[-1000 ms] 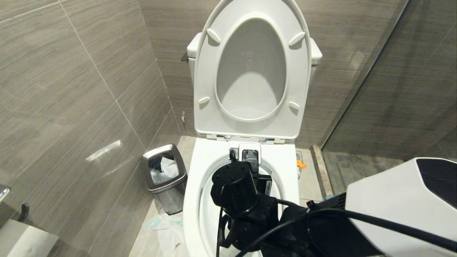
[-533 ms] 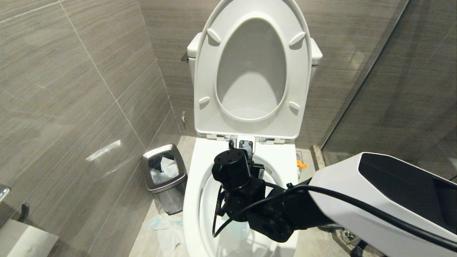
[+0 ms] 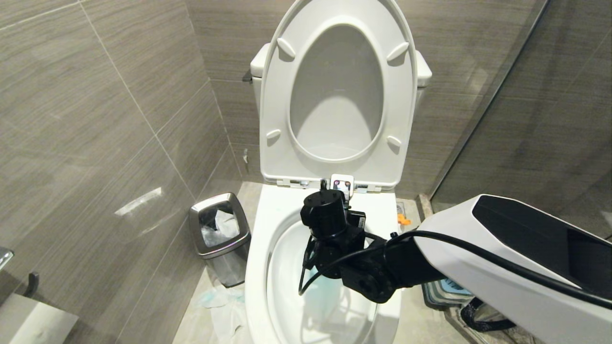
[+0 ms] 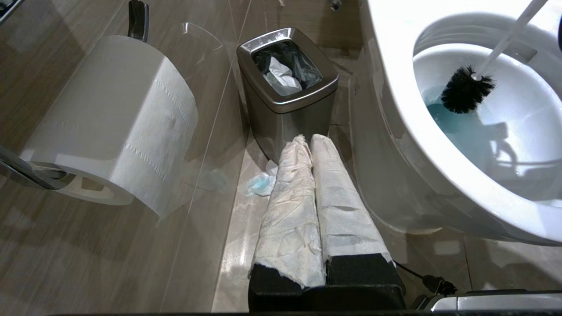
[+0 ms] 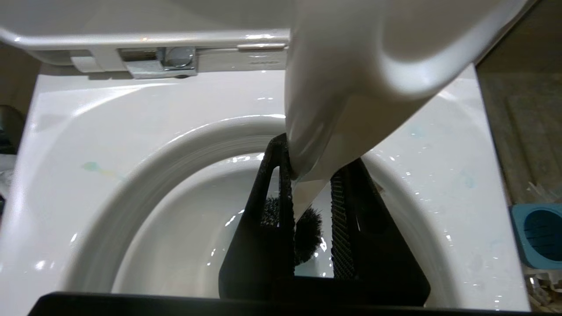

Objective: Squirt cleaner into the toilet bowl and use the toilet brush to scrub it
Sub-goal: Scrub the toilet bowl

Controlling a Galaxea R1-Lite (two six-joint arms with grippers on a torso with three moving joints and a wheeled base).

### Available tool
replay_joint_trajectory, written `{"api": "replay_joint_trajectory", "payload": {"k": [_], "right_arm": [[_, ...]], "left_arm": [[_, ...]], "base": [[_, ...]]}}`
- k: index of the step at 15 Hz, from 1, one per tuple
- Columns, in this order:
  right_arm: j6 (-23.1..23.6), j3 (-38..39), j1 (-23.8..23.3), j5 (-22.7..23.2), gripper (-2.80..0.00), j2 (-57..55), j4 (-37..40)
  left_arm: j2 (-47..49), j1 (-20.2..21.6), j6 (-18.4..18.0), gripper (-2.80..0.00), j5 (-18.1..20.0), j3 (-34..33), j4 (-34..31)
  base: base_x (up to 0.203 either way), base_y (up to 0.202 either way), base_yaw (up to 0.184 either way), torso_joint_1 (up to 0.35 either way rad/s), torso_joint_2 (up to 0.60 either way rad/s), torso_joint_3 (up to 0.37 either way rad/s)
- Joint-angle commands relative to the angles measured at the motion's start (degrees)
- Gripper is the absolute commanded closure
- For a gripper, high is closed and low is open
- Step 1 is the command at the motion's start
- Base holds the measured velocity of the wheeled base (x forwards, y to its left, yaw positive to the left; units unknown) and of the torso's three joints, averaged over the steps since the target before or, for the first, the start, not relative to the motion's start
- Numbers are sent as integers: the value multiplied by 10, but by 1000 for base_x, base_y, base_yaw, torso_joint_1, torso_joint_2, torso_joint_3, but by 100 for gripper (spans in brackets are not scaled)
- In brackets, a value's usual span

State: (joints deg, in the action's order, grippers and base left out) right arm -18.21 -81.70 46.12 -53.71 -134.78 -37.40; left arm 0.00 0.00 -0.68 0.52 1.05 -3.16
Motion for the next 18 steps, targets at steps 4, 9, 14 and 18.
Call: {"api": "replay_joint_trajectory", "payload": {"k": [4, 9, 14, 18], "right_arm": [[0, 70, -15, -3, 0, 44, -4], [-1, 137, -14, -3, 0, 93, -6], [-3, 200, 5, -5, 0, 138, -18], [-7, 269, 43, -7, 0, 168, -31]], "left_arm": [[0, 1, 0, 0, 0, 0, 0], [0, 0, 0, 0, 0, 0, 0], [0, 0, 0, 0, 0, 0, 0], [0, 1, 0, 0, 0, 0, 0]], "base": [[0, 0, 0, 0, 0, 0], [0, 0, 0, 0, 0, 0], [0, 0, 0, 0, 0, 0], [0, 0, 0, 0, 0, 0]]}}
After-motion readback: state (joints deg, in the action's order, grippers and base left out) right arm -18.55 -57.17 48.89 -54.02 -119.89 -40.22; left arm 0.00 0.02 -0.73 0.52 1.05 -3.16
